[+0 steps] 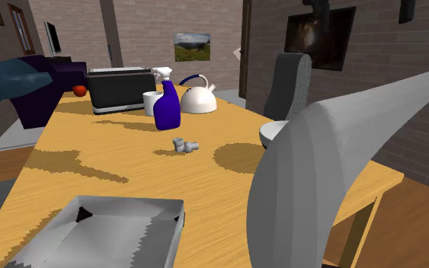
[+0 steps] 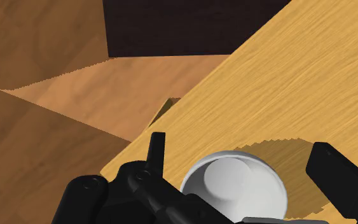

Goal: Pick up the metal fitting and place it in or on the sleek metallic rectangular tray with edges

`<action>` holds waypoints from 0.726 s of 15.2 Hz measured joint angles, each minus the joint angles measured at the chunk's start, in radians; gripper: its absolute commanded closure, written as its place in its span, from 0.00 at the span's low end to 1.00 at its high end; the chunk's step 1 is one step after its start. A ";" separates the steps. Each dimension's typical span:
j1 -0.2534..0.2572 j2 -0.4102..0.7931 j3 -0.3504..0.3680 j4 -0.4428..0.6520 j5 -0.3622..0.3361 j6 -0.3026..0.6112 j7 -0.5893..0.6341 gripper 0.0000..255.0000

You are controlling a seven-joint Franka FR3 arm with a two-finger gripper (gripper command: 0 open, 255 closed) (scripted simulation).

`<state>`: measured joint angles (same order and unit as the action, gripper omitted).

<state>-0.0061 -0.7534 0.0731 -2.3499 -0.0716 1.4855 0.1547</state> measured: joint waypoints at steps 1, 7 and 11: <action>0.000 0.000 0.000 0.000 0.000 0.000 0.000 0.00; 0.019 0.105 0.087 -0.012 0.052 0.093 0.112 0.00; 0.032 0.220 0.159 0.012 0.083 0.167 0.206 0.00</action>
<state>0.0255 -0.5335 0.2320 -2.3381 0.0110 1.6521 0.3611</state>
